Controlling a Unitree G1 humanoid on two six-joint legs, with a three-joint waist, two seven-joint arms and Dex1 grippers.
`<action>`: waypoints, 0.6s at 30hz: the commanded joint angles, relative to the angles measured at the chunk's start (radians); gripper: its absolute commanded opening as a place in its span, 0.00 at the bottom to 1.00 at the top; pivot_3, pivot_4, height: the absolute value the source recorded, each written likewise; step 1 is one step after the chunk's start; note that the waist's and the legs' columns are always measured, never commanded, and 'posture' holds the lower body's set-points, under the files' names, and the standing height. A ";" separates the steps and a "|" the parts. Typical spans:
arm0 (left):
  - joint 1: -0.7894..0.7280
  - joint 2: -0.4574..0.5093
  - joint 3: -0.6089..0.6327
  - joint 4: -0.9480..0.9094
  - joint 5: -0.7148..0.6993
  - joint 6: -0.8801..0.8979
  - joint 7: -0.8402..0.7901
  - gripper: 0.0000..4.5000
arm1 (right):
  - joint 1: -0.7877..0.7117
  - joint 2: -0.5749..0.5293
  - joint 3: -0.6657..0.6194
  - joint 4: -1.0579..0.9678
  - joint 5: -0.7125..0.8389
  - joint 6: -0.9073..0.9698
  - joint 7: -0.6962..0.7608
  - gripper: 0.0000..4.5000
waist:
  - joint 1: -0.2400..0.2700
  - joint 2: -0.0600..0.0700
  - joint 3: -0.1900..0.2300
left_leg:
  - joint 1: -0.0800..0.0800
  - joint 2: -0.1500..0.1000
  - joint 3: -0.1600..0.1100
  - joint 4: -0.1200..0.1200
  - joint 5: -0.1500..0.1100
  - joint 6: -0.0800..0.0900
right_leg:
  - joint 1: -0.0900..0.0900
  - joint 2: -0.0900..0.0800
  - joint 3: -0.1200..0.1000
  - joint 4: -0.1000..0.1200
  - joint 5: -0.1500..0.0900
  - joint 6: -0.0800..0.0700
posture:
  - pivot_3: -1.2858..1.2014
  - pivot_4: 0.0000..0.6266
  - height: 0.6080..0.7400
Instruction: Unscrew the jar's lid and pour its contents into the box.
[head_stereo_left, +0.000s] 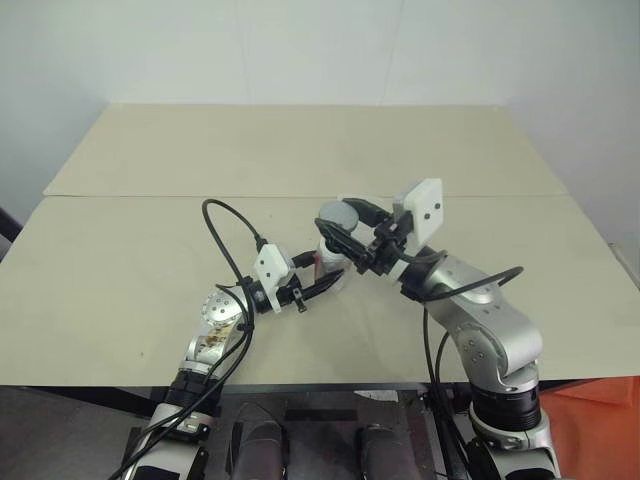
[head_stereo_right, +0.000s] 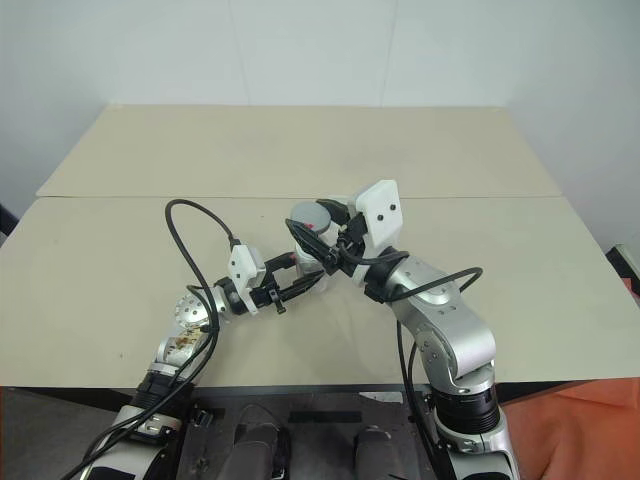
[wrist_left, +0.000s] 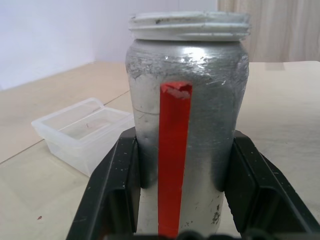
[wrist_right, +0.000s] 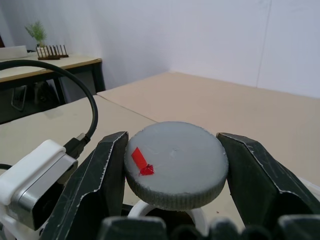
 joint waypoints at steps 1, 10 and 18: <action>-0.001 -0.003 0.010 -0.027 -0.010 -0.010 0.003 0.43 | -0.015 -0.021 -0.076 -0.038 0.007 -0.010 -0.040 0.62 | 0.001 0.000 0.000 | 0.000 0.000 0.000 0.000 0.000 0.000 | 0.000 0.000 0.000 0.000 0.000 0.000 | 0.52 0.24 1.00; -0.038 0.003 0.035 -0.002 -0.010 -0.007 0.019 0.43 | 0.115 -0.202 -0.101 0.057 -0.164 0.058 -0.130 0.62 | 0.000 0.000 0.000 | 0.000 0.000 0.003 0.000 0.000 0.000 | 0.000 0.000 0.000 0.000 0.000 0.000 | 0.52 0.24 1.00; -0.057 0.007 0.046 0.024 0.001 -0.014 0.031 0.43 | 0.182 -0.185 -0.076 0.135 -0.219 0.169 -0.184 0.62 | -0.002 0.000 0.000 | 0.000 0.000 0.005 0.000 0.000 0.000 | 0.000 0.000 0.001 0.000 0.000 0.000 | 0.52 0.24 1.00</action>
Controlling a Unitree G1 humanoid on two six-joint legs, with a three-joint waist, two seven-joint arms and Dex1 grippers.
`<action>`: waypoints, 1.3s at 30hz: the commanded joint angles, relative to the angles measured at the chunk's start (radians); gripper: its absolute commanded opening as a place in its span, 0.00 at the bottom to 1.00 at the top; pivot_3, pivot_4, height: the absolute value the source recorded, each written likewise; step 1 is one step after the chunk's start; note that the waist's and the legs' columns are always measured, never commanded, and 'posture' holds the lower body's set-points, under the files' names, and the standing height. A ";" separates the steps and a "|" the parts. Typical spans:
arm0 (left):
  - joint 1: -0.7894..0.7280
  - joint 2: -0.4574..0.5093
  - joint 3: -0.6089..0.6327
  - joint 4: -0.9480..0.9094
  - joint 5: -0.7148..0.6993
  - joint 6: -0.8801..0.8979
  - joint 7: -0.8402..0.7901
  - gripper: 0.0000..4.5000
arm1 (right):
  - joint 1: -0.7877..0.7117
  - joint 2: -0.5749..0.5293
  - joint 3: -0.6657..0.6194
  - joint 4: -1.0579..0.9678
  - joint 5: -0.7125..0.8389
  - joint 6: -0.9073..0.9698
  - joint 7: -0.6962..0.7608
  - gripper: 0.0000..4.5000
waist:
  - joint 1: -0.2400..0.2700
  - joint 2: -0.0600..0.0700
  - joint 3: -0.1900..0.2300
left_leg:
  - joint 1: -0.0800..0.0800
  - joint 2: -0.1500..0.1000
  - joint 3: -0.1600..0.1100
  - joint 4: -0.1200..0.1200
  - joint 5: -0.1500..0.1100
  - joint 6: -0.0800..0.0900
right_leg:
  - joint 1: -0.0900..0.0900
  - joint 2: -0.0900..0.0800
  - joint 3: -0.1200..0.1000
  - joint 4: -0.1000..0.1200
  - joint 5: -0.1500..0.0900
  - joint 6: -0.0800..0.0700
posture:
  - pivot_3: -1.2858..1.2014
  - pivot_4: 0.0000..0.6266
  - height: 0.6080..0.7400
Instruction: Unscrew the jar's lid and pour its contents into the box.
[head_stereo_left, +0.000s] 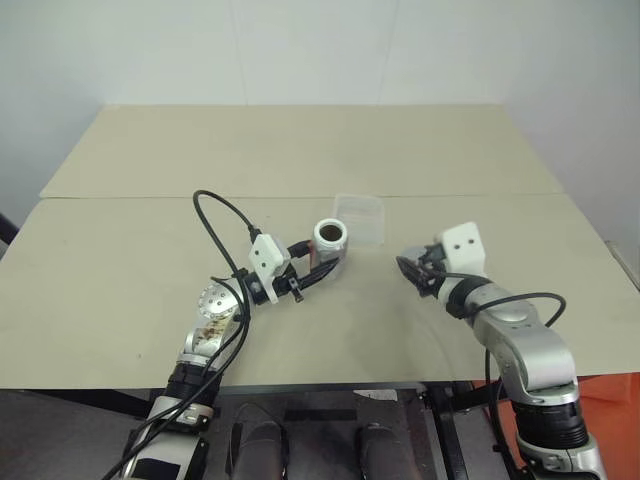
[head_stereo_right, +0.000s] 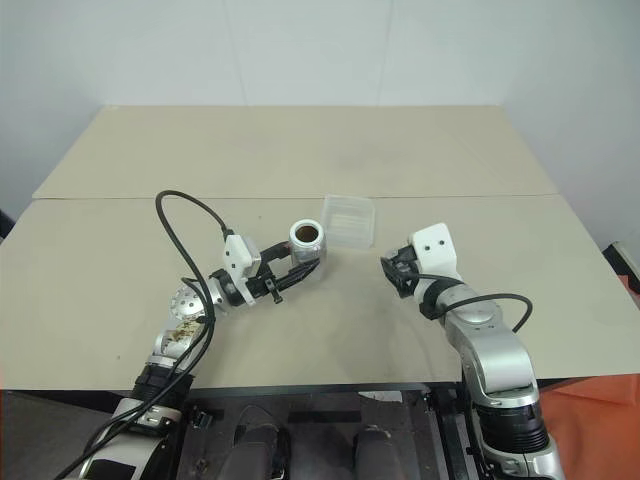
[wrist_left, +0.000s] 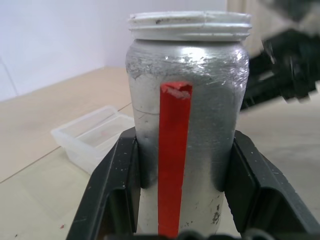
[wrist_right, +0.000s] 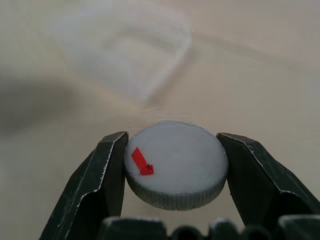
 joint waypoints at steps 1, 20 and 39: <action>-0.016 0.005 0.015 -0.004 0.004 -0.017 0.009 0.43 | 0.018 0.005 -0.014 -0.012 -0.001 0.042 -0.006 0.62 | 0.003 0.000 0.000 | 0.000 0.000 0.000 0.000 0.000 0.000 | 0.000 0.000 0.000 0.000 0.000 0.000 | 0.52 0.24 1.00; -0.177 -0.003 -0.008 0.149 0.138 -0.013 0.137 0.43 | 0.014 -0.044 0.000 -0.073 -0.048 0.071 -0.001 0.99 | 0.006 0.000 0.000 | 0.000 -0.001 0.000 0.001 0.000 0.000 | 0.001 0.000 -0.001 0.000 0.000 0.000 | 0.52 0.24 1.00; -0.973 -0.032 -0.609 1.077 1.063 -0.217 0.945 0.43 | -0.030 0.019 -0.024 -0.222 -0.133 0.110 -0.090 0.99 | 0.010 -0.002 0.001 | -0.009 -0.002 0.000 0.001 0.000 0.000 | -0.006 0.000 -0.003 -0.001 0.000 0.001 | 0.52 0.24 1.00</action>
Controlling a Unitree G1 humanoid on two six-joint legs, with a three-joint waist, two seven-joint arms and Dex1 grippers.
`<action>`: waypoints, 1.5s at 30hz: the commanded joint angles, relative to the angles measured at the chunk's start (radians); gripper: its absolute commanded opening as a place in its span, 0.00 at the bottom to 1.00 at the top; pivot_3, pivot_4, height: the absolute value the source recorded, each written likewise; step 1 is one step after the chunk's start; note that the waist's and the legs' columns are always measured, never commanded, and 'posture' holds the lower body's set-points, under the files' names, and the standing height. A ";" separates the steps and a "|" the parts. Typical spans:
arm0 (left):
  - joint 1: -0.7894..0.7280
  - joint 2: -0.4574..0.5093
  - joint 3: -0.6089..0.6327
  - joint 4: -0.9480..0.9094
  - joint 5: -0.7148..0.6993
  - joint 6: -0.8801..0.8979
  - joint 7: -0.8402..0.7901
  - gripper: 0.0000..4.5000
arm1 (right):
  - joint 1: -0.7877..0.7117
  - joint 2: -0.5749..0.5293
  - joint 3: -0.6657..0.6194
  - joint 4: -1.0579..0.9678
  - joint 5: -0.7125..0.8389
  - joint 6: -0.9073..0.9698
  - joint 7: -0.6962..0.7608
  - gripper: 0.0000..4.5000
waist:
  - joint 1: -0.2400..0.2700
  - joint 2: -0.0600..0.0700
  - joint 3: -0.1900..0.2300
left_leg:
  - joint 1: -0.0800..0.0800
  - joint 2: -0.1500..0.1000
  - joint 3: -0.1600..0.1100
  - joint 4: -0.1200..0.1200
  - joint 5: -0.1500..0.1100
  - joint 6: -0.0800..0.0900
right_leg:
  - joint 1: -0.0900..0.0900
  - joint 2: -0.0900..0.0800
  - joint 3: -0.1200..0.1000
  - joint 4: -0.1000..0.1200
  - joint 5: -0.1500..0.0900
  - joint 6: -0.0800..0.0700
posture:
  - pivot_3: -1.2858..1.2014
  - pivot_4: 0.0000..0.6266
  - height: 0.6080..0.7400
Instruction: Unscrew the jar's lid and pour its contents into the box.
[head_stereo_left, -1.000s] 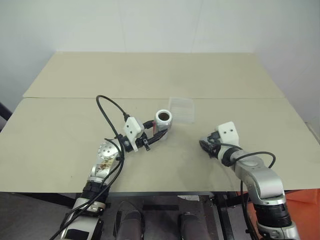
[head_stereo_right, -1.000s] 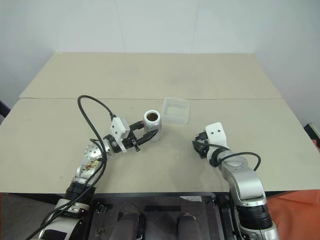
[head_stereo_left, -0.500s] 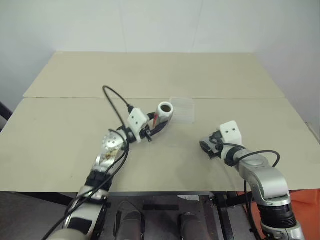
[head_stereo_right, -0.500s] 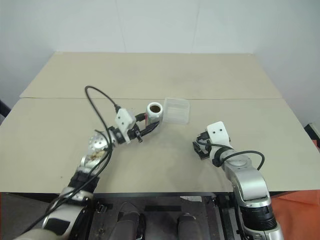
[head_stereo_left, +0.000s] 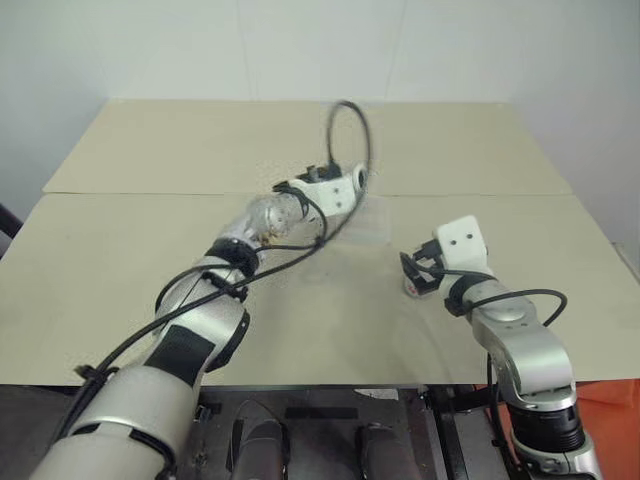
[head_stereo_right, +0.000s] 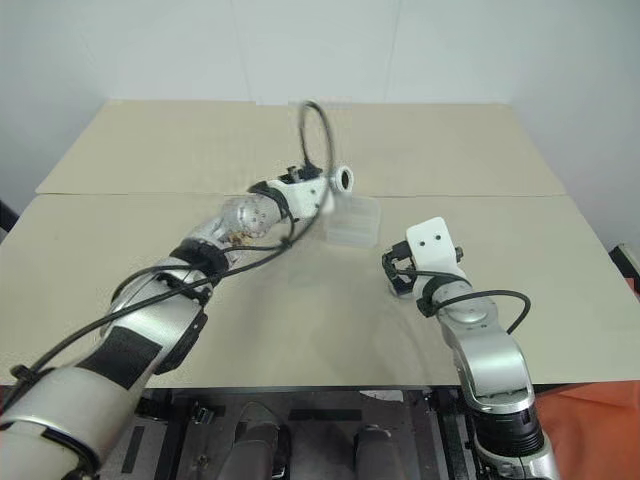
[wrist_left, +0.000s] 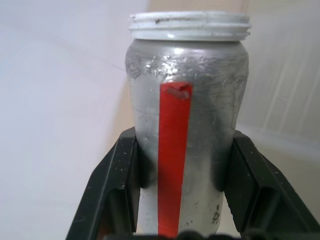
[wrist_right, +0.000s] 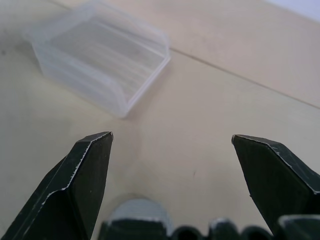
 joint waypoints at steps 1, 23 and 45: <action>-0.089 -0.008 -0.116 0.037 0.155 0.025 0.171 0.43 | 0.003 0.007 -0.043 -0.065 -0.009 0.008 -0.017 0.99 | 0.001 0.000 0.000 | 0.000 0.000 0.000 0.000 0.000 0.000 | 0.000 0.000 0.000 0.000 0.000 0.000 | 0.52 0.24 1.00; -0.205 -0.062 -0.459 0.110 0.555 0.129 0.392 0.43 | 0.005 0.117 -0.151 -0.158 0.052 0.090 -0.041 0.99 | 0.019 0.000 0.000 | -0.010 0.000 0.002 0.001 0.001 -0.001 | -0.013 0.000 0.001 0.003 0.000 0.000 | 0.52 0.24 1.00; 0.002 -0.076 0.431 0.063 -0.300 0.138 -0.341 0.43 | 0.071 0.042 -0.108 -0.165 0.099 -0.147 0.105 0.99 | 0.013 0.000 0.000 | -0.010 0.000 0.001 0.004 0.001 -0.001 | -0.012 -0.001 0.001 0.011 0.000 0.000 | 0.52 0.24 1.00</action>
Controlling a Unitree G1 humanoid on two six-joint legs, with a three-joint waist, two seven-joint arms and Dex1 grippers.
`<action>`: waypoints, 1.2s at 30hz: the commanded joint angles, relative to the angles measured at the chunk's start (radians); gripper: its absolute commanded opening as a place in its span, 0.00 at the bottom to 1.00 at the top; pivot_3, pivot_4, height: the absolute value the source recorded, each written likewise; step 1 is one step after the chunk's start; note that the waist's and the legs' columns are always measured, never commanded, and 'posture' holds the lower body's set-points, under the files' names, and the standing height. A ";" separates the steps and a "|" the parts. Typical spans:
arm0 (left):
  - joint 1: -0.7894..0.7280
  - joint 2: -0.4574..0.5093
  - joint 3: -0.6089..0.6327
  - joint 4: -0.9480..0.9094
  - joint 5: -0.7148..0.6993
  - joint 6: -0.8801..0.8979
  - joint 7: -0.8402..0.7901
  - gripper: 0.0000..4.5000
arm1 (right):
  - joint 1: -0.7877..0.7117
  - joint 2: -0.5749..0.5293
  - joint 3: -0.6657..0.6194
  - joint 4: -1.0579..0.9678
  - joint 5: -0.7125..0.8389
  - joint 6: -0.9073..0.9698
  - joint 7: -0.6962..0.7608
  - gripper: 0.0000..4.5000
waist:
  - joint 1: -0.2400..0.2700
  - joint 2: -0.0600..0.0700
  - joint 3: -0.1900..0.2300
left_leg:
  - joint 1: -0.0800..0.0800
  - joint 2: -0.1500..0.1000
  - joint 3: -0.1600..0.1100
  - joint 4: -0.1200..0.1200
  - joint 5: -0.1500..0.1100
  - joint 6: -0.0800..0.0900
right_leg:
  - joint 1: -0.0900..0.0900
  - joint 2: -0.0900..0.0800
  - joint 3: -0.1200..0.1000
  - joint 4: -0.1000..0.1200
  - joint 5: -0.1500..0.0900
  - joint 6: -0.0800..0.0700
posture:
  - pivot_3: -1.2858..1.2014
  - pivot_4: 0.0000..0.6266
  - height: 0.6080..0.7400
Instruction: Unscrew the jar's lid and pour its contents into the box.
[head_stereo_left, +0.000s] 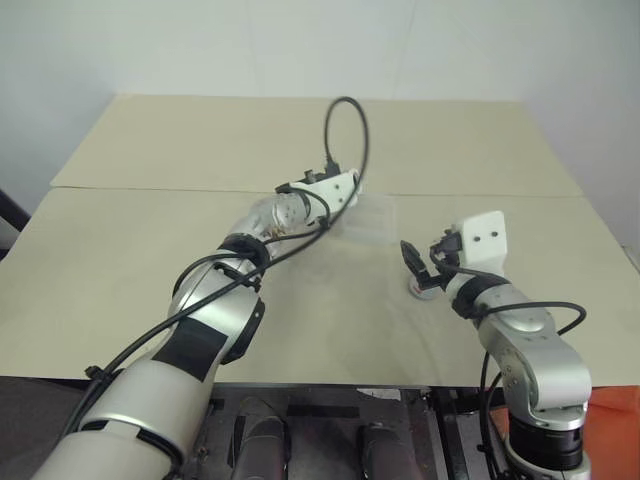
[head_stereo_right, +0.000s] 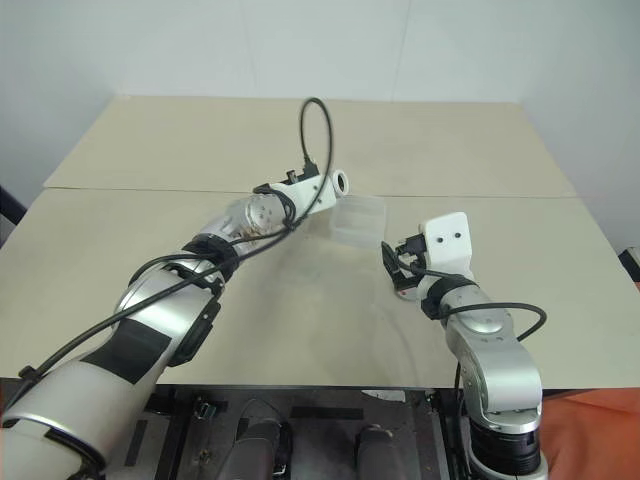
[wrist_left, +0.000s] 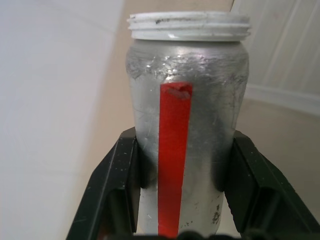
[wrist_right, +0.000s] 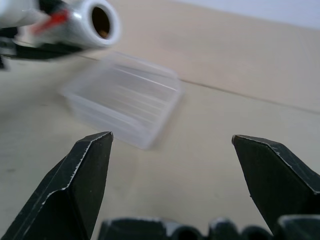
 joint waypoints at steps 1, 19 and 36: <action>-0.004 0.002 0.059 -0.040 -0.065 0.013 -0.073 0.43 | 0.011 -0.021 -0.006 -0.050 0.015 -0.100 0.040 0.99 | -0.001 0.000 0.000 | 0.000 0.000 0.000 0.000 0.000 0.000 | 0.000 0.000 0.000 0.000 0.000 0.000 | 0.52 0.24 1.00; -0.068 0.032 -0.039 -0.053 0.072 -0.032 0.147 0.43 | 0.049 -0.030 0.024 -0.053 -0.025 -0.140 0.025 0.99 | -0.007 0.000 0.000 | 0.001 0.000 -0.001 0.001 0.000 0.000 | 0.000 0.000 0.000 0.002 0.000 0.000 | 0.52 0.24 1.00; -0.239 -0.018 -0.784 0.012 0.798 0.028 0.662 0.43 | 0.085 -0.005 0.032 -0.085 -0.041 -0.115 -0.022 0.99 | 0.005 0.000 0.000 | 0.000 0.000 0.000 0.000 0.000 0.000 | -0.001 0.000 0.000 0.001 0.000 0.000 | 0.52 0.24 1.00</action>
